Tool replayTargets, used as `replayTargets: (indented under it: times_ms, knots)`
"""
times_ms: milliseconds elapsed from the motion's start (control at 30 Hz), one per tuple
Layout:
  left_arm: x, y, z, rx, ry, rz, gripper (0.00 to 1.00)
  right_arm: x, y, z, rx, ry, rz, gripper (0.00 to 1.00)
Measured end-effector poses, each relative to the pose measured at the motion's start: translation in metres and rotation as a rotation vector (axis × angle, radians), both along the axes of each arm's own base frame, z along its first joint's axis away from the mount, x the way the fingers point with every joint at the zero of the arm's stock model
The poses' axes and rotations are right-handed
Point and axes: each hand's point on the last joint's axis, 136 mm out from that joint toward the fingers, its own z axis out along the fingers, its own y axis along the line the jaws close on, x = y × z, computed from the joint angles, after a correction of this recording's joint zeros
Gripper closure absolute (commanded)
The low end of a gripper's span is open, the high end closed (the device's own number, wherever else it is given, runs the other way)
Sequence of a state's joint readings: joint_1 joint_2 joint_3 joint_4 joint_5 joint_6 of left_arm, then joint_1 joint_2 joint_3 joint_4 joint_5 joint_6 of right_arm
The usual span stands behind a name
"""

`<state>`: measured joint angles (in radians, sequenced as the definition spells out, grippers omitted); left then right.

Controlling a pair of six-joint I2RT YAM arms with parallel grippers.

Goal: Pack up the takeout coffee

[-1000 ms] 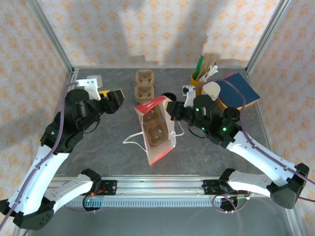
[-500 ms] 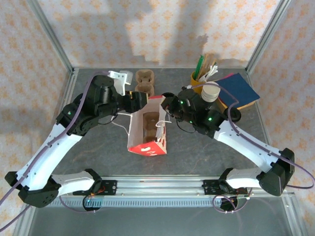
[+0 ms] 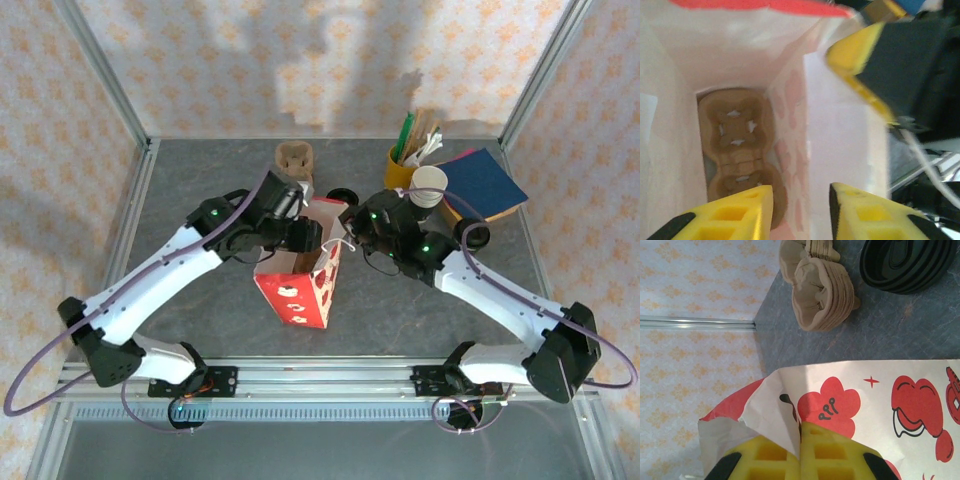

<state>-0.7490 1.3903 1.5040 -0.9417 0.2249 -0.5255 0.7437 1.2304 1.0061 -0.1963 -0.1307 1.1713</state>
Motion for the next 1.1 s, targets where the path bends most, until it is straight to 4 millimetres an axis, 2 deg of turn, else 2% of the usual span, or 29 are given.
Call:
replayTargets:
  times_ms: [133, 233, 400, 733, 1000, 1100]
  knots:
    - [0.001, 0.004, -0.035, 0.094, 0.073, 0.01, 0.68, -0.003, -0.003, 0.0, 0.004, -0.004, -0.001, 1.0]
    - [-0.002, 0.007, -0.062, 0.157, 0.138, 0.009, 0.73, -0.003, -0.004, -0.001, 0.005, -0.005, -0.002, 1.0]
    - [-0.002, 0.007, -0.094, 0.238, 0.214, -0.005, 0.75, -0.002, -0.005, -0.005, 0.007, -0.003, -0.001, 1.0]
    - [-0.004, 0.007, -0.123, 0.298, 0.274, -0.036, 0.78, -0.003, -0.002, -0.004, 0.024, -0.004, 0.018, 1.0]
    - [-0.014, 0.009, -0.158, 0.35, 0.362, -0.065, 0.82, -0.002, -0.004, -0.006, 0.026, -0.002, 0.017, 1.0]
    - [-0.017, 0.008, -0.163, 0.344, 0.38, -0.072, 0.85, -0.004, -0.007, -0.005, 0.033, -0.008, 0.018, 1.0]
